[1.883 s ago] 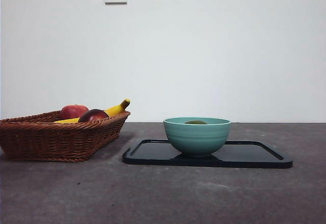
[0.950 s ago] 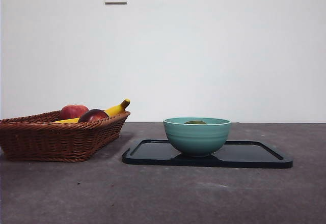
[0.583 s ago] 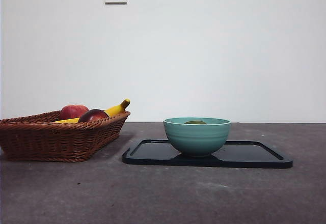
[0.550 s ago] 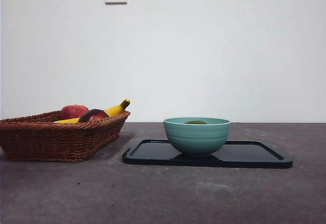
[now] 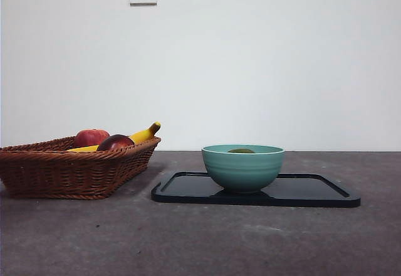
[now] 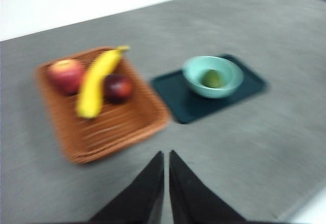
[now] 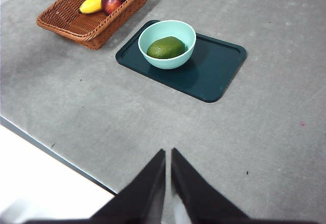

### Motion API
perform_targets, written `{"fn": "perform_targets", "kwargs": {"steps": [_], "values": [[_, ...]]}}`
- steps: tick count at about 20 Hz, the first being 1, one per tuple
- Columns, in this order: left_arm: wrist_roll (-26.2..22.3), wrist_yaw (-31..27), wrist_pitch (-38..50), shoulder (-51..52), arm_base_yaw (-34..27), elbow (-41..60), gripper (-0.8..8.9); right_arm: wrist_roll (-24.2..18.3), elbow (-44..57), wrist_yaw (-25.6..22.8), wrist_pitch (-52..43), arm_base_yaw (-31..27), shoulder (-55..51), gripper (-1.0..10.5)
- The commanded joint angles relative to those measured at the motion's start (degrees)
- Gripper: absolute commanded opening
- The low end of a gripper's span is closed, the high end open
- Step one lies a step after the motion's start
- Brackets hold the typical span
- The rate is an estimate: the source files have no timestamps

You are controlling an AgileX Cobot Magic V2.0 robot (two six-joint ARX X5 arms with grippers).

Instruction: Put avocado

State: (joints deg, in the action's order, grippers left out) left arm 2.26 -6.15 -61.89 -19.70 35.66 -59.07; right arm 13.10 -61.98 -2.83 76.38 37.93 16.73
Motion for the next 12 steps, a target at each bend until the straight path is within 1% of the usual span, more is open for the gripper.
{"fn": "perform_targets", "kwargs": {"steps": [1, 3, 5, 7, 9, 12], "values": [[0.13, -0.26, 0.59, -0.09, -8.57, -0.33, 0.15, 0.35, -0.37, -0.17, -0.96, 0.46, 0.24, 0.1], [0.09, -0.26, 0.52, -0.09, -16.09, -0.31, 0.15, 0.35, -0.37, -0.17, -0.94, 0.46, 0.24, 0.1], [-1.25, -0.28, 1.73, -0.09, -22.49, 0.31, 0.15, 0.35, -0.37, -0.17, -0.94, 0.46, 0.24, 0.1], [-3.28, -0.26, 6.54, -0.07, -27.28, 3.23, 0.15, 0.35, -0.37, -0.17, -0.96, 0.46, 0.24, 0.1], [-3.72, -0.24, 14.56, -0.07, -30.77, 8.57, 0.15, 0.35, -0.37, -0.17, -0.94, 0.46, 0.24, 0.1], [-2.21, 1.33, 24.59, -0.07, -32.74, 16.92, 0.15, 0.35, -0.37, -0.17, -0.94, 0.46, 0.24, 0.1]]}}
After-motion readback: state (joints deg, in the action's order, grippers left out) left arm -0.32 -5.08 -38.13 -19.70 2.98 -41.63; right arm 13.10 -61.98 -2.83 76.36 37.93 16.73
